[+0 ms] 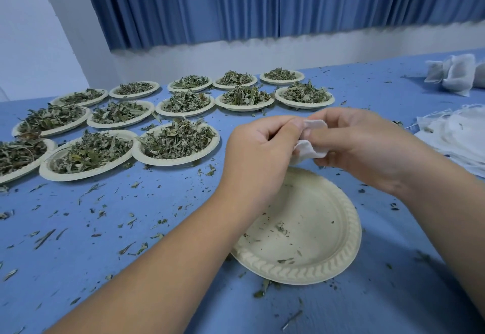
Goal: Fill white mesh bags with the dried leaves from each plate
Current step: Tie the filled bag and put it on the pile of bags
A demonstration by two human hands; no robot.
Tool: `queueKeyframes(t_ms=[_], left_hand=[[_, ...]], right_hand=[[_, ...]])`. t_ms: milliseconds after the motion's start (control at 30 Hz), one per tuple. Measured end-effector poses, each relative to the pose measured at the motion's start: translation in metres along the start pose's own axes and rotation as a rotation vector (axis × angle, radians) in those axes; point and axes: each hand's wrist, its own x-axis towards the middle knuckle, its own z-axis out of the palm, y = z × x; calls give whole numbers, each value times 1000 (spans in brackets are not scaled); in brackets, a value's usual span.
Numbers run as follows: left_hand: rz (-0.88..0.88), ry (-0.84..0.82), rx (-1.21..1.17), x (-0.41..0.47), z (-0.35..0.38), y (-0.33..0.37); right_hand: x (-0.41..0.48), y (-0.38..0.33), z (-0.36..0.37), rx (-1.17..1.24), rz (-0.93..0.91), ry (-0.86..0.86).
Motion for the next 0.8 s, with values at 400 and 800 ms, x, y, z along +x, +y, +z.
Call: queueKeyframes(t_ms=[400,800], left_hand=[[-4,-70,18,0,6,-3],[-29,137,-54,18,-8,16]], right_hand=[[8,10,13,-257,-47,233],[0,1,8,-34,-293,-91]])
